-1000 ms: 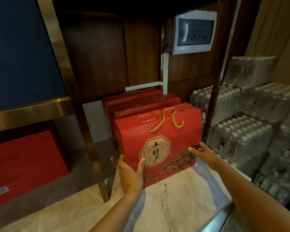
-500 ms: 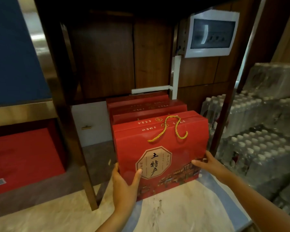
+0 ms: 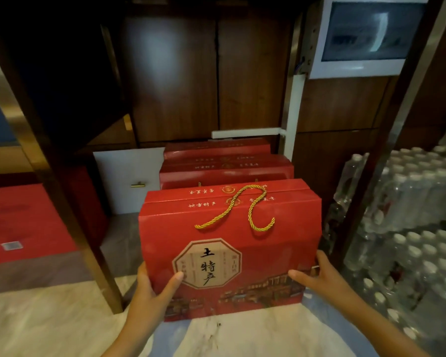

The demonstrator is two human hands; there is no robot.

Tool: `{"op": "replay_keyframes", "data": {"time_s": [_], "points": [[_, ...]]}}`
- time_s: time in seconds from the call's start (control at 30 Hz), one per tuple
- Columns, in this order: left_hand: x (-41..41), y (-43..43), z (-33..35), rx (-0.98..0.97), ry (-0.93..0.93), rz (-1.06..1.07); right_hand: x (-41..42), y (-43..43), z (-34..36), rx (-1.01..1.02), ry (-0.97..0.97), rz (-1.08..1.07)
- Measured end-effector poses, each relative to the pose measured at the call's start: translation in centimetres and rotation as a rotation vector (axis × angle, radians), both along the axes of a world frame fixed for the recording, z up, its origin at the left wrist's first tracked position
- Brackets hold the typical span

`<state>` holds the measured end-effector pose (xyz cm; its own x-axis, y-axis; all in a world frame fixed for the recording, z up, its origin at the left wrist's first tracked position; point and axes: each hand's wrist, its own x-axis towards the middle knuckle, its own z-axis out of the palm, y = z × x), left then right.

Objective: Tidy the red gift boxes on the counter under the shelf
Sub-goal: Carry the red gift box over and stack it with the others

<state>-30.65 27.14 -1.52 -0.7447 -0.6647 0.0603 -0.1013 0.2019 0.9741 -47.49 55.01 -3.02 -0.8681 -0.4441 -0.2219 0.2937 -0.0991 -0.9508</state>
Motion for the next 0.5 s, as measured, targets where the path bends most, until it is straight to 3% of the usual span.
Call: {"op": "replay_keyframes", "data": {"time_s": [0.1,0.3,0.37,0.43,0.5], "points": [[0.2,-0.3,-0.1,0.023,-0.002,-0.014,0.3,0.2,-0.2,-0.04,0.0,0.02],[1.1,-1.2,1.3,0.118,0.035,-0.135,0.5,2.1,2.3,0.167,0.081,0.17],[0.3,-2.8,2.7,0.184,0.119,-0.036,-0.5,3.4,4.8,0.364,0.235,0.208],[-1.1,-5.5,4.7,0.33,0.202,0.133,-1.5,4.3,8.0,0.403,0.3,0.147],[-2.8,-7.5,7.3,0.328,0.257,0.159,-3.1,3.9,11.2,0.365,0.343,0.036]]}}
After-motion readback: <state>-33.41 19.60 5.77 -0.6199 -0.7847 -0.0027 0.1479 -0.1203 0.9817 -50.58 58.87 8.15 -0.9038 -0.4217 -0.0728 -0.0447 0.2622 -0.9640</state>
